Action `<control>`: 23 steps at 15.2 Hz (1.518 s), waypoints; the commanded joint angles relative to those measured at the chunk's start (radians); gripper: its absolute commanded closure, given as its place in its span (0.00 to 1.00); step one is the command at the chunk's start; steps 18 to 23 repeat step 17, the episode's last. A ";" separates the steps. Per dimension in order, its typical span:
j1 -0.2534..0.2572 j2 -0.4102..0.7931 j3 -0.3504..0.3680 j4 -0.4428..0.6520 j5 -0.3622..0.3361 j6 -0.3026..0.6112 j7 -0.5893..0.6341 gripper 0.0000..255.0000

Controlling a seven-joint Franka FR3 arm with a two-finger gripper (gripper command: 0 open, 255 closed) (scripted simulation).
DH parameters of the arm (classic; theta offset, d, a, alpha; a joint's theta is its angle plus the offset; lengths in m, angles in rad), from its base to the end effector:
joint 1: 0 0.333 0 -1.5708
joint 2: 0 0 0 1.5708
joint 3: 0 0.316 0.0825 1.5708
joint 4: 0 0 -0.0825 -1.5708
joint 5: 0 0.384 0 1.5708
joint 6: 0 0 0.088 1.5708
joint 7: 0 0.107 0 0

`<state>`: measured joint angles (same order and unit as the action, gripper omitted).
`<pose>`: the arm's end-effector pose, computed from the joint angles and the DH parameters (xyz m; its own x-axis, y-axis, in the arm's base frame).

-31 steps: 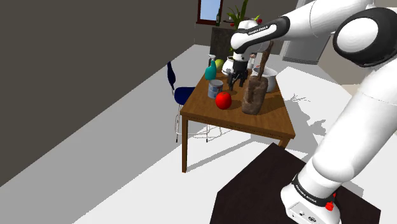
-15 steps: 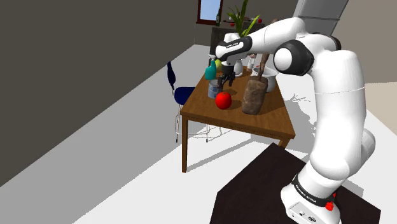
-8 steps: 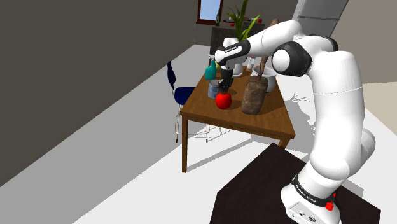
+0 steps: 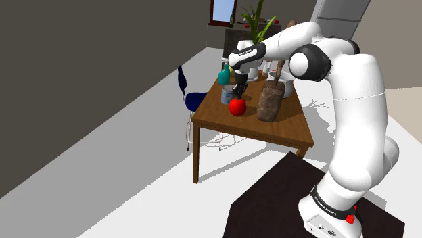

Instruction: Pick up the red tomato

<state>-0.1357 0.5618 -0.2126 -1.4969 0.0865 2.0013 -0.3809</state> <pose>0.6652 -0.2109 0.3441 0.9982 0.0235 -0.0543 0.0244 -0.9996 0.0168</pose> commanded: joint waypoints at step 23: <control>-0.001 -0.054 -0.008 0.123 -0.012 -0.176 0.005 1.00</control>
